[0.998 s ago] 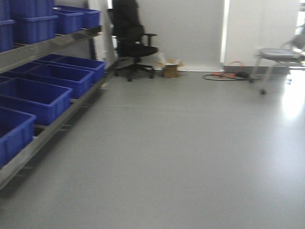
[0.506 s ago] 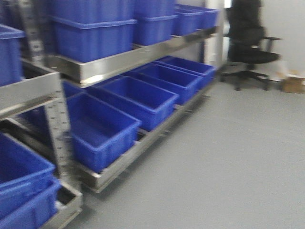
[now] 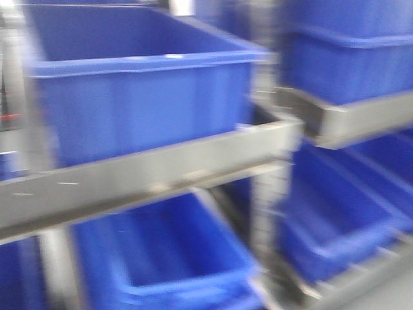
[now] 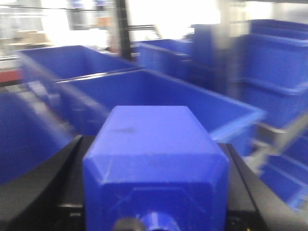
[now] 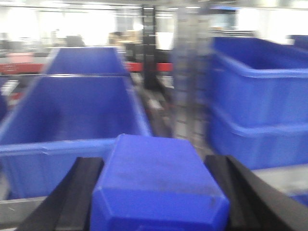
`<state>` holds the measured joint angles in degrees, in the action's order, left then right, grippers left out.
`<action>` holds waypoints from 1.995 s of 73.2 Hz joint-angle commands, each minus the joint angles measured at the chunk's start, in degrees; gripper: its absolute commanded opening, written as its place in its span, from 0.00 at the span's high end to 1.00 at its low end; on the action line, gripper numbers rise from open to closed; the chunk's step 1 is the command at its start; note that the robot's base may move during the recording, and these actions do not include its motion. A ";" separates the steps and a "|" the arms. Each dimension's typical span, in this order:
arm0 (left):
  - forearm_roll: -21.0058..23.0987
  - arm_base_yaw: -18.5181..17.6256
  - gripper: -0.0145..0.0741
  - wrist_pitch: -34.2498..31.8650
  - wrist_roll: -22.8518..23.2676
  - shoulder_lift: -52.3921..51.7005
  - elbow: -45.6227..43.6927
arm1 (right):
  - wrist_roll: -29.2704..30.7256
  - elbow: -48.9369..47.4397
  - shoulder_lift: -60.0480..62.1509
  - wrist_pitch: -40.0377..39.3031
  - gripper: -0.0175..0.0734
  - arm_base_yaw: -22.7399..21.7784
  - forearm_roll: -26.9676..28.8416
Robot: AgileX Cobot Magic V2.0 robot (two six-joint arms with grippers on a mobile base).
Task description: Pick and sort blue part to right shelf
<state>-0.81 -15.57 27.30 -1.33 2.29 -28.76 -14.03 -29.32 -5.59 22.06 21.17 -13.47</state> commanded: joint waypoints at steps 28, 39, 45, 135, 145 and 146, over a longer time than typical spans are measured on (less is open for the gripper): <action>-0.02 -0.09 0.48 -5.50 0.59 0.95 -1.66 | 0.32 -1.79 -1.02 -5.28 0.56 -0.13 -0.98; -0.02 -0.09 0.48 -5.50 0.59 0.95 -1.66 | 0.32 -1.79 -1.02 -5.28 0.56 -0.08 -0.98; -0.02 -0.09 0.48 -5.50 0.59 0.95 -1.66 | 0.32 -1.79 -1.02 -5.28 0.56 -0.08 -0.98; 0.81 -0.09 0.48 -7.00 0.59 4.72 -2.54 | 0.32 -1.79 -1.02 -5.28 0.56 -0.08 -0.98; 2.25 -0.09 0.48 -7.24 0.59 16.03 -6.83 | 0.32 -1.79 -1.02 -5.28 0.56 -0.08 -0.98; 2.25 -0.09 0.48 -7.24 0.59 17.39 -7.44 | 0.32 -1.79 -1.02 -5.28 0.56 -0.08 -0.98</action>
<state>0.45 -15.57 25.95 -1.33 12.49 -31.64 -14.03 -29.32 -5.59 22.06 21.17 -13.47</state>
